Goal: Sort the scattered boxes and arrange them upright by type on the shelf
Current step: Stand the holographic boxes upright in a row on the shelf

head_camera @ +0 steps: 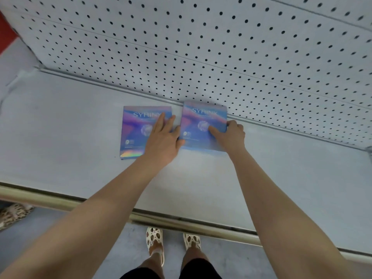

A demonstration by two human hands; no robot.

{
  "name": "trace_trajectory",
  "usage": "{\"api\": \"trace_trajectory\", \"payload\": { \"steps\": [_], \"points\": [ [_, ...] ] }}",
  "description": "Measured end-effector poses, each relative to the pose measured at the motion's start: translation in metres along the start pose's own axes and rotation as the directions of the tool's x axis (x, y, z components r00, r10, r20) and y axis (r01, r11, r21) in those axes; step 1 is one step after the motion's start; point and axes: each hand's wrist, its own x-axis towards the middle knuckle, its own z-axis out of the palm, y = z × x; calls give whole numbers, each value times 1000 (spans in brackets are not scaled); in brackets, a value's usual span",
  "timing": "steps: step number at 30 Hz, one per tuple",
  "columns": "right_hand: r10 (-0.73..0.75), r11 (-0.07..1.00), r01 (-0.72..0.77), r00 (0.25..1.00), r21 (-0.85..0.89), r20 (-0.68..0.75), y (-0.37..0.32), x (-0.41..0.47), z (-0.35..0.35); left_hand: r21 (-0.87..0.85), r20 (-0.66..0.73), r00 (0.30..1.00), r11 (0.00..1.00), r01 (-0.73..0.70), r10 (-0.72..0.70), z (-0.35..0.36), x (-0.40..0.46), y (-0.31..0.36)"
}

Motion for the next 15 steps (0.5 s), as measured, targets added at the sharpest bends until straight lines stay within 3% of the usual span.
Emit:
{"api": "trace_trajectory", "payload": {
  "steps": [3, 5, 8, 11, 13, 15],
  "points": [
    [52, 948, -56, 998, 312, 21, -2, -4, -8, 20, 24, 999, 1000, -24, 23, -7, -5, 5],
    [42, 913, -52, 999, 404, 33, -4, -9, -13, 30, 7, 1000, 1000, -4, 3, -10, -9, 3],
    [-34, 914, 16, 999, 405, 36, -7, -19, -19, 4, -156, 963, 975, 223, -220, -20, -25, -13],
    [-61, 941, 48, 998, 336, 28, -8, -27, -18, -72, -122, 805, 814, 577, -581, -33, -45, -38],
    [-51, 950, 42, 998, 311, 20, -10, -32, -15, -83, -20, 758, 757, 648, -651, -35, -49, -49],
    [-20, 951, 13, 1000, 309, 19, -9, -36, -12, -118, 30, 769, 761, 638, -639, -33, -47, -54]
  ]
}}
